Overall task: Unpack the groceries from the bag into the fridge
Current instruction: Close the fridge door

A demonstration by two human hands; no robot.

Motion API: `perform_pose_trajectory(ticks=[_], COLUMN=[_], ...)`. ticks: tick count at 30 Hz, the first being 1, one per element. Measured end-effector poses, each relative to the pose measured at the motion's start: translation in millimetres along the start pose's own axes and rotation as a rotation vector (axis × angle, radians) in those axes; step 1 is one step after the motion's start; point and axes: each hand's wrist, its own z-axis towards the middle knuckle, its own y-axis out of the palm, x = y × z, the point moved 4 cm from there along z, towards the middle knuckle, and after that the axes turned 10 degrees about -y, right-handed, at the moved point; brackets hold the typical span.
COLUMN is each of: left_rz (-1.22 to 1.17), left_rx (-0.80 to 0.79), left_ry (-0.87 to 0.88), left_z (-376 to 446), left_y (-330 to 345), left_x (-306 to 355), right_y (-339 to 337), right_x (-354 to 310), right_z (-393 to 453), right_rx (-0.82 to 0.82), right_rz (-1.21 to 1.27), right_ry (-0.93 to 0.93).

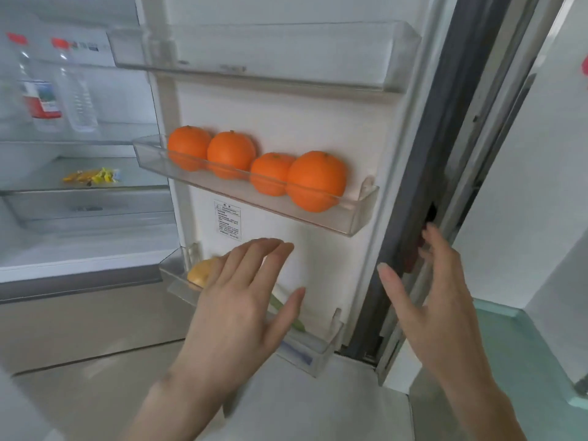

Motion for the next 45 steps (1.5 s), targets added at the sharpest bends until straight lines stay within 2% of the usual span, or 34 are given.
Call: perform_pose_trajectory(ticks=[6,10,15,23,27,35,41,45], left_rz=[-0.007,0.083,0.182,0.236,0.268,0.331,0.239,0.203], left_rx=[0.136,0.107,0.082,0.093,0.09,0.107,0.119,0.125], left_ry=[0.022,0.077,0.05,-0.01,-0.058,-0.2,-0.193,-0.194], left_z=[19.5,36.6,35.0,-1.5,-29.2,-78.2,-110.8,-132.0], left_y=[-9.3,-12.3,-20.0,-76.2,-110.6,-177.3,-199.3,-208.7], left_x=[56.8,76.5,78.7,56.6,34.1,-10.8,-31.3,-46.1], right_y=[3.3,-1.3,-4.2,-16.9,-8.8,24.8,55.2,75.4], right_x=[38.1,40.8,33.1,-25.8,-58.7,-133.7,-186.4,-223.4], right_z=[49.3,70.6,59.6,16.4,-9.7,-51.0,-77.1,-90.2], right_rx=[-0.111,-0.104,-0.088,-0.061,-0.049,-0.151,-0.26,-0.333], right_rz=[0.291,0.453,0.49,0.448,0.456,0.562,0.551,0.546], right_ry=[0.12,0.136,0.106,0.044,-0.084,-0.279,-0.322,-0.419])
